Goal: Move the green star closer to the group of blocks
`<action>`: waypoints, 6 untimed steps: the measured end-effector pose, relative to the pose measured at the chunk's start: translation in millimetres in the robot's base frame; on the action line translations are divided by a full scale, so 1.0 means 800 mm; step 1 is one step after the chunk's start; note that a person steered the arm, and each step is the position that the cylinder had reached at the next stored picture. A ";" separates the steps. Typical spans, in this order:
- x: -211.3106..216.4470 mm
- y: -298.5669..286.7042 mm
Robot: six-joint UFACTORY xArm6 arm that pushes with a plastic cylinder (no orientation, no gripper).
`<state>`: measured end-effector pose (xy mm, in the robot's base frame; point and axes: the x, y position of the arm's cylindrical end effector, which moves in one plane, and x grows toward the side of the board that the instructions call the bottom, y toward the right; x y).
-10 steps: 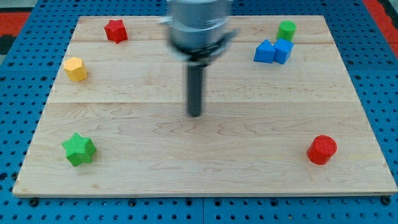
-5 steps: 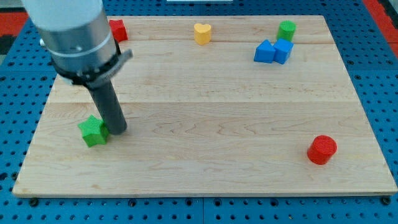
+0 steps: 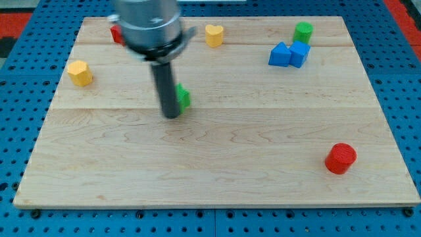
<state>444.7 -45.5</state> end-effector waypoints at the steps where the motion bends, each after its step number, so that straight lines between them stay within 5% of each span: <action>1: -0.064 0.039; 3: -0.043 -0.069; 6: -0.105 0.033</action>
